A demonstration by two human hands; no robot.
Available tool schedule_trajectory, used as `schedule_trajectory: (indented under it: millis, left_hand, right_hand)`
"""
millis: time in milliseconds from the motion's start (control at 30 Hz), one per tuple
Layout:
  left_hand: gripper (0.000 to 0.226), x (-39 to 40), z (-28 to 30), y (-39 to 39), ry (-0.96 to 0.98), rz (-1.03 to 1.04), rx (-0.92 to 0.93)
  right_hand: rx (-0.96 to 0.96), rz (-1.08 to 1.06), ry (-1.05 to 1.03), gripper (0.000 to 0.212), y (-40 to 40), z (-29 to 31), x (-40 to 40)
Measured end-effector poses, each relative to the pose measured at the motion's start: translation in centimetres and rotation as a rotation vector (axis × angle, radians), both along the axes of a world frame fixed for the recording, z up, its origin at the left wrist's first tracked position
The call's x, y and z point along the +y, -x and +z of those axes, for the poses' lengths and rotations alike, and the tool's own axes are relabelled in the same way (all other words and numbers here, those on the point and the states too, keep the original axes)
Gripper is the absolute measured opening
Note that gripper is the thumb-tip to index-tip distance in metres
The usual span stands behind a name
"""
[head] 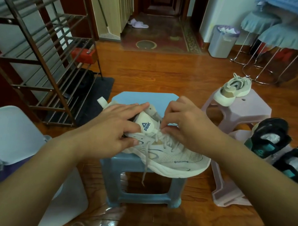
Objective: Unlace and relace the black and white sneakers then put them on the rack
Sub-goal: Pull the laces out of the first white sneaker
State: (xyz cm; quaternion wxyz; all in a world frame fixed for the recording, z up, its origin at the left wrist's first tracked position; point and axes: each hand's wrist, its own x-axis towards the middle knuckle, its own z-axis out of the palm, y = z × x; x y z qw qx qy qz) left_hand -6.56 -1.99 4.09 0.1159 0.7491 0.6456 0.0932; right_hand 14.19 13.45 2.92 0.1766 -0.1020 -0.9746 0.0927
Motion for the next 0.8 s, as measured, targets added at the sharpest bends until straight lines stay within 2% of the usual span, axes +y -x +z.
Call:
schedule_trajectory:
  millis: [67,133,200,233,267,367,433,567,633,733,800]
  left_hand:
    - [0.016,0.0,0.1,0.0,0.004,0.008,0.002]
    - [0.016,-0.1,0.1,0.0,0.008,0.013,-0.001]
    - [0.015,-0.2,0.1,0.0,0.012,0.013,-0.007]
    - [0.014,-0.3,0.1,0.0,0.015,0.012,-0.01]
    - [0.014,-0.3,0.1,0.0,0.019,0.009,-0.01]
    - [0.015,-0.2,0.1,0.1,0.014,0.01,-0.009]
    - [0.016,-0.1,0.1,0.1,0.015,0.009,0.001]
    - [0.016,-0.1,0.0,-0.1,0.003,0.006,0.006]
    - [0.017,-0.2,0.1,0.0,0.001,0.011,-0.002]
    - [0.016,-0.3,0.2,0.0,0.016,0.019,0.001]
    - [0.015,-0.3,0.2,-0.1,0.025,0.014,0.005]
  right_hand:
    - [0.074,-0.081,-0.074,0.003,-0.2,0.1,0.9]
    - [0.171,-0.41,-0.028,0.005,-1.1,-0.2,3.5]
    - [0.103,-0.806,0.11,0.01,-2.6,-0.1,6.4]
    - [0.058,-0.881,0.17,0.012,-3.1,-0.1,6.9]
    - [0.046,-0.844,0.17,0.012,-3.3,-0.2,7.0]
    - [0.013,-0.344,0.188,0.025,-1.9,1.0,3.2]
    - [-0.072,-0.113,0.15,0.021,-0.6,1.4,0.3]
    - [-0.042,-0.035,-0.079,0.006,0.1,0.2,-0.3]
    - [0.022,-0.209,-0.054,0.006,0.0,-0.1,0.9]
    - [0.181,-0.867,0.245,0.01,-1.2,0.1,5.4]
    - [0.207,-1.155,0.441,0.016,-3.3,0.0,7.5]
